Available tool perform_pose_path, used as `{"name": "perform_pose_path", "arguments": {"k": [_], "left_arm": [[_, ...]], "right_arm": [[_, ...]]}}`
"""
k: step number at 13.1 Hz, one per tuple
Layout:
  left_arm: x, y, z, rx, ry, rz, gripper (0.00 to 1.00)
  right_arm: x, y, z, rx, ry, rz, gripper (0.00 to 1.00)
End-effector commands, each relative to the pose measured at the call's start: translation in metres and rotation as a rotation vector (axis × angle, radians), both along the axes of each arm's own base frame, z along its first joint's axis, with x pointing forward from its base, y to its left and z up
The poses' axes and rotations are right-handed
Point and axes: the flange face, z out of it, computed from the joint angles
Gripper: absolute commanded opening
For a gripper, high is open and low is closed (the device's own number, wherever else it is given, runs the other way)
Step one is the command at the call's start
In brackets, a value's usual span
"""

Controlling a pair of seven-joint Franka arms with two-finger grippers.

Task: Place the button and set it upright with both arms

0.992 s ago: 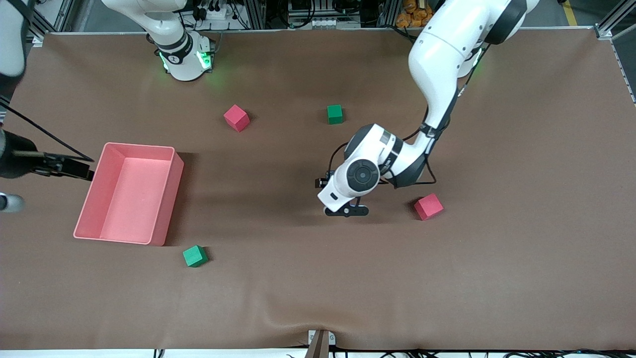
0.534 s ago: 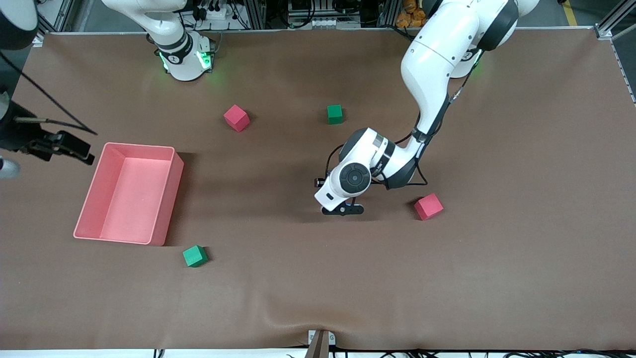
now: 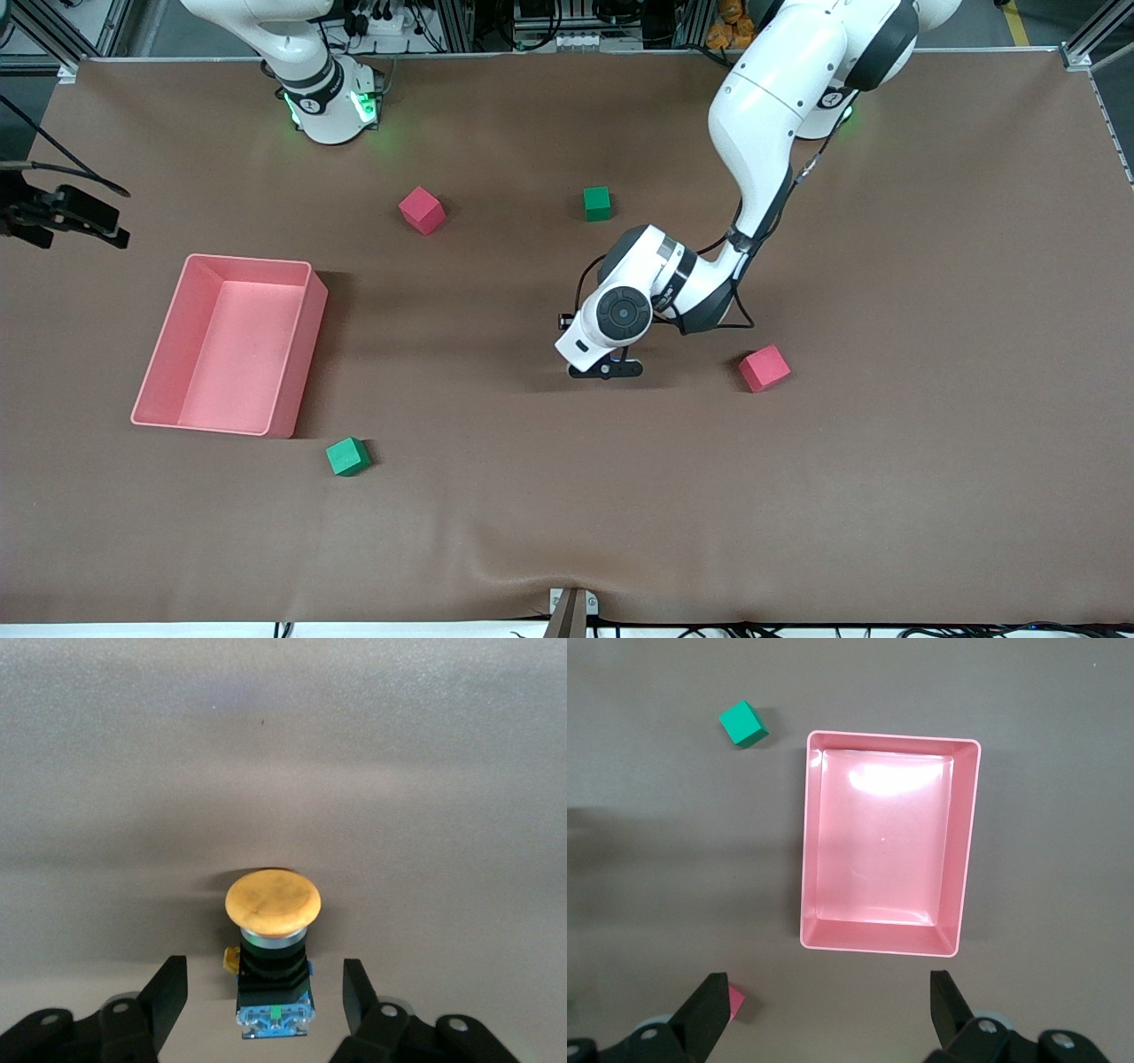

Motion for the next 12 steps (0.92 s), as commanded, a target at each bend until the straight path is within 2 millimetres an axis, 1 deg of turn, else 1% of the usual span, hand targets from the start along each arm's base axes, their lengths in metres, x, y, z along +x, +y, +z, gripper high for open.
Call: {"name": "perform_pose_path", "arguments": {"k": [1,2,3,4,5,6,7,8,10,11,12], "left_arm": [[-0.004,-0.007,-0.004,0.005,0.014,0.011,0.74],[-0.004,-0.007,-0.004,0.006,0.014,0.013,0.74],[-0.004,-0.007,-0.004,0.005,0.015,0.013,0.74],[-0.004,-0.007,-0.004,0.004,0.016,0.014,0.74],[-0.003,-0.005,-0.004,0.002,0.017,0.019,0.68],[-0.003,-0.005,-0.004,0.004,0.019,0.016,0.68],[-0.004,-0.006,-0.006,0.006,0.021,0.015,0.68],[-0.004,-0.006,-0.006,0.006,0.021,0.015,0.67],[-0.004,-0.006,-0.006,0.006,0.022,0.018,0.67],[-0.004,-0.006,-0.006,0.008,0.023,0.024,0.64],[-0.005,-0.006,-0.007,0.010,0.024,0.028,0.56]], "right_arm": [[-0.004,0.002,0.021,0.001,-0.006,0.016,1.00],[-0.004,0.006,0.031,-0.006,-0.022,0.020,1.00],[-0.004,0.009,0.035,-0.024,-0.028,0.028,1.00],[-0.004,0.006,0.040,-0.024,-0.037,0.016,1.00],[-0.005,0.005,0.040,-0.016,-0.038,0.012,1.00],[-0.004,0.010,0.039,-0.011,-0.037,0.030,1.00],[-0.003,0.035,0.040,-0.023,-0.038,0.069,1.00],[-0.005,0.054,0.037,-0.070,-0.028,0.108,1.00],[-0.007,0.031,0.037,-0.087,-0.006,0.069,1.00],[-0.006,0.032,0.035,-0.084,-0.003,0.069,1.00],[-0.006,0.033,0.035,-0.060,-0.004,0.070,1.00]]}}
